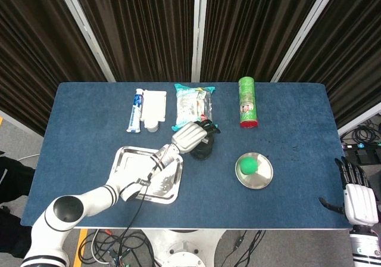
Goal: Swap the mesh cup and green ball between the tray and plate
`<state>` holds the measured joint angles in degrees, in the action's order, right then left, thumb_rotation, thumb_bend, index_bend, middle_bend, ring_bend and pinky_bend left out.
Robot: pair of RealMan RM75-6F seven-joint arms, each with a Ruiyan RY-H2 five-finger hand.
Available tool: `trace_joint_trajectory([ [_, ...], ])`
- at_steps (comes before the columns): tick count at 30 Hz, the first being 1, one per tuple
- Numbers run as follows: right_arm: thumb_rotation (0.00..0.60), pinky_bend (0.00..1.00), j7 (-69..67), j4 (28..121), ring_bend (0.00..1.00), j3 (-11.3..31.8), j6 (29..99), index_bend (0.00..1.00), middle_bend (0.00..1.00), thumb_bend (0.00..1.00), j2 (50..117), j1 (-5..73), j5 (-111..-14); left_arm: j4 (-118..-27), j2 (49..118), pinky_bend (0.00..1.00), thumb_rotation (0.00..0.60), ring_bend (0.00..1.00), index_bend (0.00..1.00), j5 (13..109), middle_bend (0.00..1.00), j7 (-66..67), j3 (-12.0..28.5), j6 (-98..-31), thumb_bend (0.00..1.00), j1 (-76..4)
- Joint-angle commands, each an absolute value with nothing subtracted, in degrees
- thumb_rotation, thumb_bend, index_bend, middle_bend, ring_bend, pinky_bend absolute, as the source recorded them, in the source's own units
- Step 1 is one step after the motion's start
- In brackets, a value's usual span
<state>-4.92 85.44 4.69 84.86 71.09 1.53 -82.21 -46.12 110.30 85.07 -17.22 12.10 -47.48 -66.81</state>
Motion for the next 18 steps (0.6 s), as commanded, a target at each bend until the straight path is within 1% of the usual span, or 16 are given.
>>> trace_joint_trajectory([
  [1, 0.600, 0.00, -4.95, 85.44, 0.00, 4.73, 85.01, 0.00, 0.00, 0.00, 71.11, 1.49, -82.25, -47.55, 109.29, 0.33, 0.600, 0.12, 0.21, 84.87, 0.20, -16.47, 11.90, -48.22, 0.06, -66.24],
  [5, 0.600, 0.00, -4.92, 85.44, 0.00, 4.80, 84.92, 0.00, 0.00, 0.00, 70.84, 1.61, -82.37, -53.21, 105.35, 0.33, 0.600, 0.11, 0.19, 84.74, 0.18, -12.28, 11.24, -50.22, 0.06, -64.21],
  [10, 0.600, 0.00, -4.33, 85.75, 0.00, 4.76, 83.22, 0.00, 0.00, 0.00, 70.52, 2.58, -82.37, -67.36, 96.98, 0.33, 0.600, 0.11, 0.18, 80.94, 0.18, -1.29, 10.17, -53.59, 0.05, -57.84],
  [15, 0.600, 0.00, -2.39, 87.88, 0.00, 5.10, 80.65, 0.00, 0.00, 0.00, 69.51, 4.94, -83.34, -81.80, 88.95, 0.33, 0.600, 0.11, 0.18, 75.38, 0.18, 10.05, 7.39, -62.06, 0.05, -47.71],
  [18, 0.600, 0.00, 0.29, 90.04, 0.00, 5.77, 77.80, 0.00, 0.00, 0.00, 68.30, 7.58, -83.90, -87.86, 84.66, 0.33, 0.600, 0.11, 0.18, 74.04, 0.18, 14.09, 5.16, -67.66, 0.05, -42.16],
])
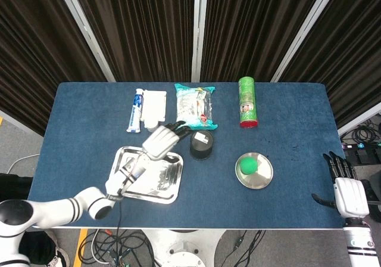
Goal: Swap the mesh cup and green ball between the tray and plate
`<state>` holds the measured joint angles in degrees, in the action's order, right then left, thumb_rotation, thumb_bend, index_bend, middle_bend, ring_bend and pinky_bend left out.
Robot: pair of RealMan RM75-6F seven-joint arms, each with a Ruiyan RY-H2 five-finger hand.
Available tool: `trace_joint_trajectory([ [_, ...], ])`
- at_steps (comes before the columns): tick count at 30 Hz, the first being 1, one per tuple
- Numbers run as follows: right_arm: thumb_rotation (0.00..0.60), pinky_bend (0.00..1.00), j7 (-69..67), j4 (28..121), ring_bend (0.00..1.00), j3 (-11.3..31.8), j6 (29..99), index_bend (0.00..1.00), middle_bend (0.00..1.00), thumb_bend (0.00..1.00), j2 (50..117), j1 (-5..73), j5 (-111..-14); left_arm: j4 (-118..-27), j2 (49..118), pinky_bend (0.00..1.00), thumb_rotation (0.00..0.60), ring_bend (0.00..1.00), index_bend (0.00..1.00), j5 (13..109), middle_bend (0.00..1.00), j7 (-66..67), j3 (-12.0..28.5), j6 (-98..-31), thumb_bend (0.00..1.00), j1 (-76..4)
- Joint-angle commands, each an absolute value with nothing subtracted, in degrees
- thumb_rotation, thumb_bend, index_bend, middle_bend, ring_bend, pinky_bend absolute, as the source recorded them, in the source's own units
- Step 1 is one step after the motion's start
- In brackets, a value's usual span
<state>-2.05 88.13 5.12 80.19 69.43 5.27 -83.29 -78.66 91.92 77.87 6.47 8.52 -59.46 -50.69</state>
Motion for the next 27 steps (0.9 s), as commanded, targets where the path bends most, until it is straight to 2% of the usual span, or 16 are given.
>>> trace_joint_trajectory([
  [1, 0.600, 0.00, 1.17, 90.63, 0.00, 6.09, 76.87, 0.00, 0.00, 0.00, 68.09, 8.51, -83.99, -89.10, 83.43, 0.33, 0.600, 0.11, 0.18, 73.99, 0.18, 14.71, 4.63, -69.32, 0.05, -40.68],
  [7, 0.600, 0.01, 7.31, 93.10, 0.00, 8.13, 69.69, 0.00, 0.00, 0.00, 68.96, 14.90, -82.70, -92.99, 78.39, 0.32, 0.600, 0.11, 0.18, 75.20, 0.18, 13.84, 0.19, -78.93, 0.04, -30.77],
  [13, 0.600, 0.12, 11.58, 94.14, 0.00, 9.34, 61.71, 0.00, 0.00, 0.00, 71.60, 20.86, -79.01, -91.83, 78.77, 0.32, 0.600, 0.11, 0.19, 77.20, 0.19, 9.73, -2.16, -84.83, 0.04, -23.74],
  [18, 0.600, 0.18, 17.16, 93.74, 0.00, 9.41, 56.35, 0.00, 0.00, 0.00, 74.63, 25.13, -75.21, -90.85, 79.49, 0.32, 0.600, 0.11, 0.19, 78.89, 0.19, 8.20, -2.35, -86.96, 0.04, -20.73],
  [27, 0.600, 0.24, 23.77, 92.21, 0.00, 9.81, 52.80, 0.00, 0.02, 0.00, 79.51, 29.79, -67.30, -89.52, 79.98, 0.31, 0.600, 0.11, 0.19, 80.67, 0.19, 6.22, -1.55, -87.00, 0.04, -18.26],
])
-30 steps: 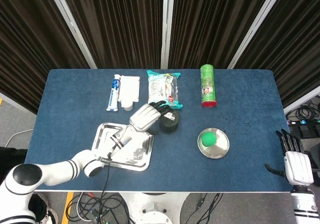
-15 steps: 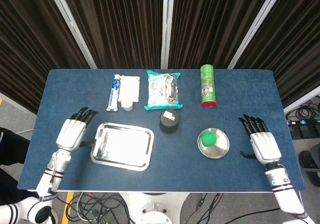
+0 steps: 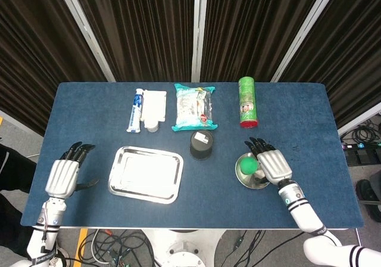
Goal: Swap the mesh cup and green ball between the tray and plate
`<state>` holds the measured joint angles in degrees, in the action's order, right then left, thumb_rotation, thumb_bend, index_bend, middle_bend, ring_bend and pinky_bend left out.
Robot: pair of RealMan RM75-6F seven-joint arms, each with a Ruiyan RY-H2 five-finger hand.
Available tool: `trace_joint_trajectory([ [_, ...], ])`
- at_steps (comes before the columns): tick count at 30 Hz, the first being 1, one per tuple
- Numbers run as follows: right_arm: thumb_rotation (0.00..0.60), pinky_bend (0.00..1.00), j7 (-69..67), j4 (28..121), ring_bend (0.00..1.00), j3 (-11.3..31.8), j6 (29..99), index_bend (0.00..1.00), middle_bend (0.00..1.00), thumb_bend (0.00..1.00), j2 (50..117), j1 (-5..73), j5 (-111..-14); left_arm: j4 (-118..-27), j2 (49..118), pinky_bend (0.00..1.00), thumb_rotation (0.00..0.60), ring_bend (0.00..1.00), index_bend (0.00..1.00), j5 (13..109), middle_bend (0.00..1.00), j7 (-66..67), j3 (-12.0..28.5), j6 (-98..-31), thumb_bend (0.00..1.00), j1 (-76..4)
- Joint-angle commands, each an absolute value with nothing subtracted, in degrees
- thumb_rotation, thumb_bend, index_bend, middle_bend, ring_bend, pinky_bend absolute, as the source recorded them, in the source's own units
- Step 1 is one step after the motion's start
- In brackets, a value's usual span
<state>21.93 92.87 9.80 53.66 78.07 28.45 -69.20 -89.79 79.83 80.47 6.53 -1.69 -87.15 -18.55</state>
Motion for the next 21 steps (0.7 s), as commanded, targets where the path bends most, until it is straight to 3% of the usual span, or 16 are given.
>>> trace_joint_trajectory([
  [1, 0.600, 0.25, 24.42, 92.05, 0.00, 9.69, 52.74, 0.00, 0.03, 0.00, 79.87, 30.05, -66.61, -89.36, 80.03, 0.31, 0.600, 0.11, 0.19, 80.77, 0.19, 6.04, -1.48, -86.83, 0.04, -18.11],
  [9, 0.600, 0.35, 27.52, 90.82, 0.05, 8.70, 53.23, 0.03, 0.10, 0.01, 82.31, 31.74, -62.84, -88.77, 80.01, 0.30, 0.600, 0.11, 0.19, 80.13, 0.19, 5.36, -0.71, -83.95, 0.04, -17.25],
  [12, 0.600, 0.44, 27.84, 90.52, 0.14, 8.16, 53.59, 0.11, 0.17, 0.04, 82.82, 31.99, -62.36, -88.56, 80.08, 0.31, 0.600, 0.11, 0.20, 80.13, 0.19, 5.23, -0.37, -83.28, 0.04, -17.01],
  [16, 0.600, 0.56, 27.88, 89.83, 0.24, 7.35, 54.47, 0.31, 0.27, 0.07, 83.78, 32.09, -62.70, -88.39, 80.22, 0.31, 0.600, 0.11, 0.20, 80.34, 0.19, 5.53, -0.08, -82.25, 0.04, -16.91],
  [21, 0.600, 0.64, 26.89, 88.75, 0.33, 6.78, 56.31, 0.47, 0.37, 0.10, 84.76, 31.72, -63.76, -88.41, 80.37, 0.31, 0.600, 0.11, 0.20, 80.60, 0.19, 5.64, 0.63, -81.45, 0.04, -16.84],
])
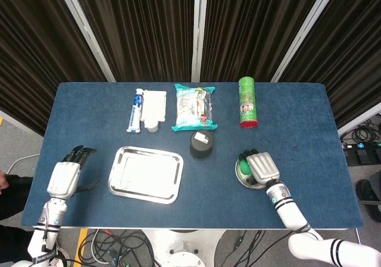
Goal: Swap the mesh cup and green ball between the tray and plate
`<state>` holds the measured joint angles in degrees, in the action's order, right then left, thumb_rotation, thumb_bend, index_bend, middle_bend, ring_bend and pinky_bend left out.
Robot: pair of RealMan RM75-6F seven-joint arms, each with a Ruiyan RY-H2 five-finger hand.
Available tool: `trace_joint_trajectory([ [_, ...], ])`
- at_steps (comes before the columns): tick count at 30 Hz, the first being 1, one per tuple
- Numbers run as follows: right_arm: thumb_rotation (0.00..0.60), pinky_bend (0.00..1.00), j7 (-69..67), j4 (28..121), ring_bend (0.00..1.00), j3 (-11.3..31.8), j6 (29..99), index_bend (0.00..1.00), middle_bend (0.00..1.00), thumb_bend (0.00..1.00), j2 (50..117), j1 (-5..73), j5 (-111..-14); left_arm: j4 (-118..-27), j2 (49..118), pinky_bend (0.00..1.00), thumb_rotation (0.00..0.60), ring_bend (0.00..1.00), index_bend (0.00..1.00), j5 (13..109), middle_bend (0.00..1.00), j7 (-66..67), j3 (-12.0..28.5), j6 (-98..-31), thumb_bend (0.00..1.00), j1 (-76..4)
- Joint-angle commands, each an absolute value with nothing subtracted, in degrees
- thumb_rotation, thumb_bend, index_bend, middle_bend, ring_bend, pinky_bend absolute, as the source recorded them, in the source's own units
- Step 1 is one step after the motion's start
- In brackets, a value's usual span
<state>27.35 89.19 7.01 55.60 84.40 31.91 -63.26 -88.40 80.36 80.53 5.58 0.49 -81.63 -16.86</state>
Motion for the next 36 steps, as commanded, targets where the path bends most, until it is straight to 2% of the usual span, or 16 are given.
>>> trace_joint_trajectory([
  [1, 0.600, 0.66, 26.75, 88.56, 0.35, 6.71, 56.65, 0.50, 0.39, 0.10, 84.88, 31.65, -63.99, -88.41, 80.35, 0.31, 0.600, 0.11, 0.21, 80.63, 0.19, 5.67, 0.72, -81.31, 0.04, -16.82],
  [7, 0.600, 0.71, 25.87, 87.53, 0.42, 6.35, 58.67, 0.63, 0.46, 0.13, 85.68, 31.24, -65.48, -88.34, 80.36, 0.31, 0.600, 0.11, 0.21, 80.78, 0.19, 5.54, 1.25, -80.67, 0.04, -16.51],
  [15, 0.600, 0.72, 25.87, 87.49, 0.44, 6.07, 59.10, 0.66, 0.48, 0.14, 85.74, 31.23, -65.30, -88.38, 80.18, 0.31, 0.600, 0.11, 0.21, 81.34, 0.19, 5.54, 1.83, -80.32, 0.04, -16.14],
  [21, 0.600, 0.78, 25.56, 87.77, 0.50, 6.26, 60.31, 0.72, 0.52, 0.18, 85.75, 31.10, -65.96, -88.33, 80.21, 0.31, 0.600, 0.11, 0.21, 81.67, 0.19, 5.41, 2.06, -79.80, 0.04, -16.00],
  [26, 0.600, 0.79, 24.22, 88.32, 0.53, 6.43, 61.66, 0.76, 0.54, 0.18, 85.57, 30.91, -67.82, -88.13, 80.30, 0.31, 0.600, 0.11, 0.21, 81.76, 0.19, 5.13, 2.38, -79.74, 0.04, -15.76],
  [36, 0.600, 0.79, 25.50, 98.86, 0.52, 6.95, 62.27, 0.76, 0.54, 0.18, 83.52, 33.02, -73.47, -88.16, 79.93, 0.31, 0.600, 0.11, 0.21, 82.07, 0.19, 4.60, 2.96, -79.92, 0.04, -15.25],
])
